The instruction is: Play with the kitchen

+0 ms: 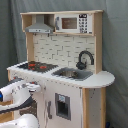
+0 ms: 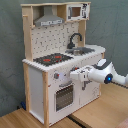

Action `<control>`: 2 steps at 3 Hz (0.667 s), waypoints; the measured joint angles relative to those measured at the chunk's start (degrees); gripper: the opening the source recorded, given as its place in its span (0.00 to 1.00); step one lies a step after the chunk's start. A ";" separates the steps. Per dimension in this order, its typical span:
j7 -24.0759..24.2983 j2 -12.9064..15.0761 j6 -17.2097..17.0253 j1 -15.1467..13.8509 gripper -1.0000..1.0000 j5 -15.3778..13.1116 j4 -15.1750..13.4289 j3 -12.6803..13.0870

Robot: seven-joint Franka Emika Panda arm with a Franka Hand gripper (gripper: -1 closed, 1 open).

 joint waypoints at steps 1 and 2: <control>0.00 0.00 0.04 0.00 1.00 0.00 0.02 0.04; -0.03 0.00 2.85 0.06 1.00 0.00 0.33 0.74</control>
